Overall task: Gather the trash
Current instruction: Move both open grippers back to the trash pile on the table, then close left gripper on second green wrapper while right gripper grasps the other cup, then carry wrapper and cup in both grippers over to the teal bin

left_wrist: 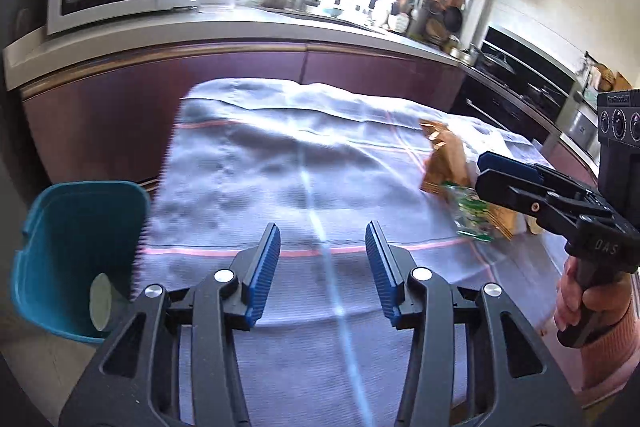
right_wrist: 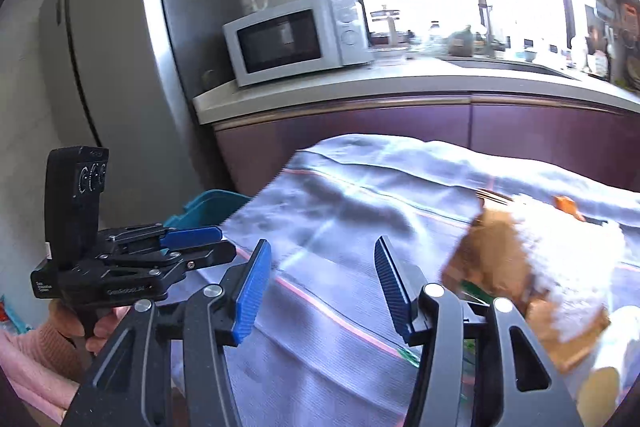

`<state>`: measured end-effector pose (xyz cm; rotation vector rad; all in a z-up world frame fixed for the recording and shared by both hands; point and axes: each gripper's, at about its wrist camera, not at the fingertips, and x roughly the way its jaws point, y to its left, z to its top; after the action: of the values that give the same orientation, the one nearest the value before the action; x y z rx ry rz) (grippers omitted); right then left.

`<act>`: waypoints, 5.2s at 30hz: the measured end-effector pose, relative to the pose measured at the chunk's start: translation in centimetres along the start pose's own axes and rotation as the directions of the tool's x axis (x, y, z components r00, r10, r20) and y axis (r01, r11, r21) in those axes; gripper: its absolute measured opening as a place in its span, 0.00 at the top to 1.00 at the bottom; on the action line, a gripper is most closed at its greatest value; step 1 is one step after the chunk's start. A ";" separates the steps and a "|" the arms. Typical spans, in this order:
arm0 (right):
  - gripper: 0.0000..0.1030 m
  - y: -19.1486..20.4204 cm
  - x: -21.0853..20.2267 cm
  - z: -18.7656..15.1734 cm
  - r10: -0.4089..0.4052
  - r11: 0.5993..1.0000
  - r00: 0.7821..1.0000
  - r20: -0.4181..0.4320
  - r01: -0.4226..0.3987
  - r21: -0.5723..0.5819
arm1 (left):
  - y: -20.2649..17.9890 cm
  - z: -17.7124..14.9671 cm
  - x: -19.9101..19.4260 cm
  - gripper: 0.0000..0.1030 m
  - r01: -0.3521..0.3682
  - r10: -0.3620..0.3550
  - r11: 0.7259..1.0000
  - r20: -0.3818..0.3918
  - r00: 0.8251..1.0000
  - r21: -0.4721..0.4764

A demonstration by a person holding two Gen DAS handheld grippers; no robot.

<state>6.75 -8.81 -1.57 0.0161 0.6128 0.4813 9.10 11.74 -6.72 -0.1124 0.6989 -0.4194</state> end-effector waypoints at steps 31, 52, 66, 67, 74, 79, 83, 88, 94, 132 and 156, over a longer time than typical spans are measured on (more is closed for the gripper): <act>0.49 -11.9 -7.8 -7.5 -0.405 0.905 0.914 -0.031 0.405 0.127 | -11.6 -0.1 9.9 0.51 0.218 -0.212 0.976 -0.229 0.950 0.001; 0.63 -13.1 -8.0 -8.1 -0.402 0.901 0.915 -0.043 0.403 0.159 | -12.9 0.2 11.5 0.73 0.197 -0.191 0.980 -0.288 0.938 -0.010; 0.90 -13.8 -8.9 -7.8 -0.406 0.899 0.914 -0.013 0.402 0.174 | -13.1 0.2 10.6 0.79 0.199 -0.193 0.980 -0.266 0.945 -0.004; 0.91 -13.8 -9.0 -7.7 -0.406 0.899 0.914 -0.013 0.402 0.175 | -13.0 0.1 10.5 0.80 0.199 -0.193 0.980 -0.262 0.946 -0.003; 0.97 -13.8 -10.1 -7.5 -0.411 0.898 0.911 0.017 0.401 0.183 | -12.7 0.2 9.4 0.83 0.199 -0.193 0.980 -0.241 0.951 0.001; 0.97 -13.6 -10.6 -7.2 -0.417 0.896 0.908 0.029 0.406 0.181 | -12.2 0.3 8.3 0.83 0.194 -0.190 0.981 -0.220 0.957 -0.003; 0.97 -13.5 -11.3 -7.0 -0.418 0.896 0.907 0.048 0.402 0.190 | -12.0 0.3 7.3 0.84 0.196 -0.191 0.981 -0.201 0.961 0.003; 0.97 -13.0 -12.5 -6.2 -0.406 0.902 0.910 0.084 0.384 0.197 | -11.4 0.3 5.9 0.84 0.197 -0.193 0.980 -0.179 0.965 0.006; 0.97 -11.3 -13.0 -5.1 -0.360 0.927 0.924 0.131 0.338 0.162 | -10.3 0.4 4.5 0.84 0.195 -0.193 0.981 -0.159 0.968 -0.001; 0.97 3.4 -0.3 2.5 0.183 0.980 0.981 0.069 -0.176 -0.094 | 4.5 -0.5 -8.6 0.84 -0.085 0.091 0.974 0.020 0.996 -0.208; 0.97 14.6 11.3 7.3 0.365 0.895 0.924 -0.115 -0.382 -0.228 | 17.4 -3.1 -11.7 0.83 -0.299 0.316 0.869 -0.022 0.949 -0.395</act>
<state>12.61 10.05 0.52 -0.1223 0.6165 0.9350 4.94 32.49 -6.17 -0.3855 0.7371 0.0372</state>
